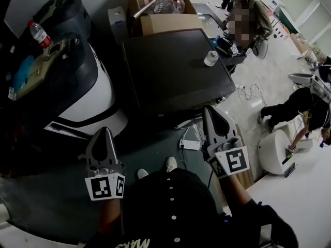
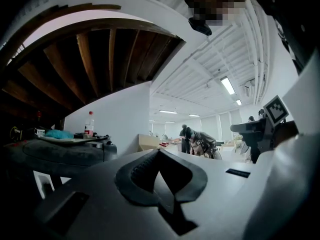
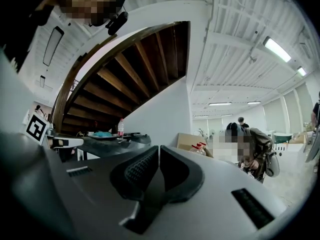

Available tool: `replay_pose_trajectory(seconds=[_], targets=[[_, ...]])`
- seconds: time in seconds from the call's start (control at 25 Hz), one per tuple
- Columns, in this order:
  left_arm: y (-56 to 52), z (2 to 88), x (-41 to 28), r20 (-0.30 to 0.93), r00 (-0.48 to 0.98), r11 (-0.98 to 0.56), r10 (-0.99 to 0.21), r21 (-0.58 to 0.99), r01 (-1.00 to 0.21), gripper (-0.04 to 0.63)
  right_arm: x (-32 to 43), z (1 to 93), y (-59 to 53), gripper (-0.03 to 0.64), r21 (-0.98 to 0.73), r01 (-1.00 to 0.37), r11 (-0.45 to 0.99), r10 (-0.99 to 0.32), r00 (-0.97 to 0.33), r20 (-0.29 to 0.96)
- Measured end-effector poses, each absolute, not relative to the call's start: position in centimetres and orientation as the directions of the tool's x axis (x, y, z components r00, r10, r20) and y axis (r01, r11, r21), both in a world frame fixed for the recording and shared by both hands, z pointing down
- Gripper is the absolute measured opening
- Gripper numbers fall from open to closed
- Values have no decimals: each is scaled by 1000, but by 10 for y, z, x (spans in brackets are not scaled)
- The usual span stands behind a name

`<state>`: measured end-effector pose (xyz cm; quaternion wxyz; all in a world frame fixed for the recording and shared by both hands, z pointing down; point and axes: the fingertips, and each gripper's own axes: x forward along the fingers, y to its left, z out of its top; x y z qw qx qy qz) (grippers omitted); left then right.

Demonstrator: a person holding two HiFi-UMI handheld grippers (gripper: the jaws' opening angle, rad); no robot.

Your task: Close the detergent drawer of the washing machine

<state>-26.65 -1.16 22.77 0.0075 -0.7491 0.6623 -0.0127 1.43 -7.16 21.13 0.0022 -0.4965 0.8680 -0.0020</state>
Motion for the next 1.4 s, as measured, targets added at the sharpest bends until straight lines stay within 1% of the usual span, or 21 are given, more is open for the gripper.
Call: replay_pose_trajectory(seconds=[0.4, 0.56, 0.68, 0.84, 1.04, 1.24, 1.4], targets=[[-8, 217, -284, -13, 83, -82, -996, -41, -996, 12, 4, 207, -71, 33, -14, -854, 519, -854, -519, -31], [-8, 215, -288, -16, 81, -80, -997, -43, -996, 12, -1, 213, -70, 32, -23, -854, 520, -854, -521, 13], [-8, 214, -289, -18, 81, -80, -997, -46, -996, 12, -8, 202, -71, 32, -20, -856, 517, -856, -516, -32], [-8, 211, -286, -34, 88, -86, -996, -48, -995, 12, -6, 210, -69, 32, 1, -851, 524, -851, -524, -11], [-11, 212, -285, -27, 94, -92, -995, -50, -994, 12, -14, 196, -70, 32, -30, -854, 520, -854, -518, -48], [-10, 211, -284, -27, 91, -90, -995, -53, -995, 12, -10, 207, -67, 32, -2, -844, 536, -844, -536, -20], [-10, 211, -284, -28, 87, -86, -996, -53, -995, 12, -10, 208, -68, 31, -23, -845, 535, -845, -535, -20]])
